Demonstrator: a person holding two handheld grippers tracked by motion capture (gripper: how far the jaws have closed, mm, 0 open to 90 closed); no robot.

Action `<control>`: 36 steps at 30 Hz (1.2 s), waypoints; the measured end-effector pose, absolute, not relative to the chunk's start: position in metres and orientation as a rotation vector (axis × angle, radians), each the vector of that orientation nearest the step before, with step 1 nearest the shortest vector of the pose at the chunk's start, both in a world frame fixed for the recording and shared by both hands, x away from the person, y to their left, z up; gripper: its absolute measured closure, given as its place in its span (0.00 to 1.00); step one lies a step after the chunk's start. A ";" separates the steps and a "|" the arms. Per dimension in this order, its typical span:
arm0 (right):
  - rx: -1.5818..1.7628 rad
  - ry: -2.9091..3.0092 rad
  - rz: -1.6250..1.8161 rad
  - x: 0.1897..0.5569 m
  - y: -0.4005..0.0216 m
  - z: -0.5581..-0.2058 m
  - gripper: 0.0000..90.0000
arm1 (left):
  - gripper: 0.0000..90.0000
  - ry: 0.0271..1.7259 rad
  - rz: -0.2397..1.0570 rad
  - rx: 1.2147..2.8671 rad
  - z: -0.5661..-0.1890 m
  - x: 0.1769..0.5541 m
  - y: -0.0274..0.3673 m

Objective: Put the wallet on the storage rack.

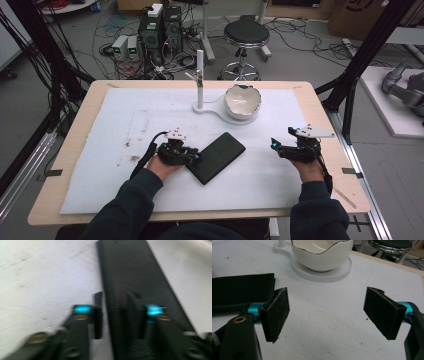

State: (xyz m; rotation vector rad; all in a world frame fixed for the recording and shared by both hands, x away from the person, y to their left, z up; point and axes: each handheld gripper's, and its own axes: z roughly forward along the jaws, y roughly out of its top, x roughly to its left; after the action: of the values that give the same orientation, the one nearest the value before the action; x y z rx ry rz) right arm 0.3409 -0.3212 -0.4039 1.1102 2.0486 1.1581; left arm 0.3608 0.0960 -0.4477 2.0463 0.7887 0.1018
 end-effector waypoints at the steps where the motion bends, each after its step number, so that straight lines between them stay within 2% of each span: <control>1: 1.107 2.053 1.157 0.341 -0.320 -0.404 0.23 | 0.83 0.792 0.103 2.042 -0.448 0.361 0.096; 16: 1.025 2.129 1.197 0.344 -0.304 -0.409 0.23 | 0.86 0.833 0.119 1.989 -0.452 0.365 0.088; 19: 1.016 2.168 1.221 0.346 -0.297 -0.410 0.27 | 0.86 0.822 0.114 1.990 -0.452 0.365 0.088; 36: 1.143 2.395 1.259 0.369 -0.259 -0.438 0.29 | 0.87 0.809 0.131 1.998 -0.451 0.363 0.086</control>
State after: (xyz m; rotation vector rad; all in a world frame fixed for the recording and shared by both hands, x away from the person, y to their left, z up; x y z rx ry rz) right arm 0.3688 -0.2594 -0.4377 1.1433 2.3952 1.2591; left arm 0.3633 0.0862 -0.4514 1.9983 0.8088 0.1312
